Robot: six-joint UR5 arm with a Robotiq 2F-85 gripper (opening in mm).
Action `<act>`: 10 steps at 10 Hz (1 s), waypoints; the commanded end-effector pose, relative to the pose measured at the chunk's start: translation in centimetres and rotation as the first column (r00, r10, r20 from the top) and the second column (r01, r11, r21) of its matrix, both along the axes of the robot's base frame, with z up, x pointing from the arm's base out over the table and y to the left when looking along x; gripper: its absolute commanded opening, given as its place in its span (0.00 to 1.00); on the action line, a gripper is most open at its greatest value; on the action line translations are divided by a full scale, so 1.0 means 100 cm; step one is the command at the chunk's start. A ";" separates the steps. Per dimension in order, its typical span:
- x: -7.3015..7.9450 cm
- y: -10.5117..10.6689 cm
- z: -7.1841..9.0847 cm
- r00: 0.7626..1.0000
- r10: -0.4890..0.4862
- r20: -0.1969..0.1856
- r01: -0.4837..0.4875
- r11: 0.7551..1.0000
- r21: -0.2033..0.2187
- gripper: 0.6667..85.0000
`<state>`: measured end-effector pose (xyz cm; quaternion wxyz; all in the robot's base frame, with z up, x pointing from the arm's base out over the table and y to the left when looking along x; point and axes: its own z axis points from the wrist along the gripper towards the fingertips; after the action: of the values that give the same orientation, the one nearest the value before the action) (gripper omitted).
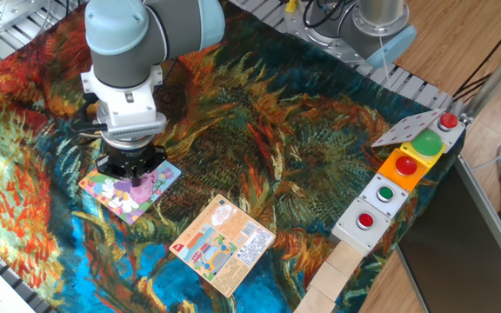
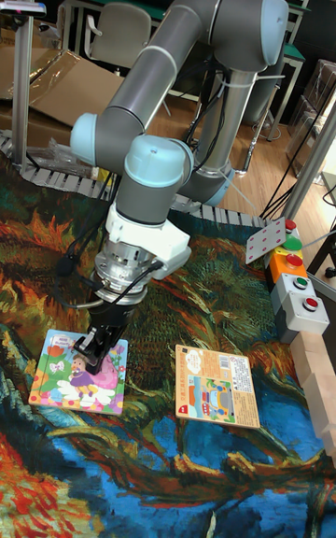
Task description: Assemble one piece of a puzzle
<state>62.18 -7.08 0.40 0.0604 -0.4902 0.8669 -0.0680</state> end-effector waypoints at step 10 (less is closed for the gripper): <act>-0.006 0.001 0.001 1.000 -0.015 0.000 0.015 1.000 0.014 0.01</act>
<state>61.66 -7.00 0.37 0.0604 -0.4882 0.8681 -0.0665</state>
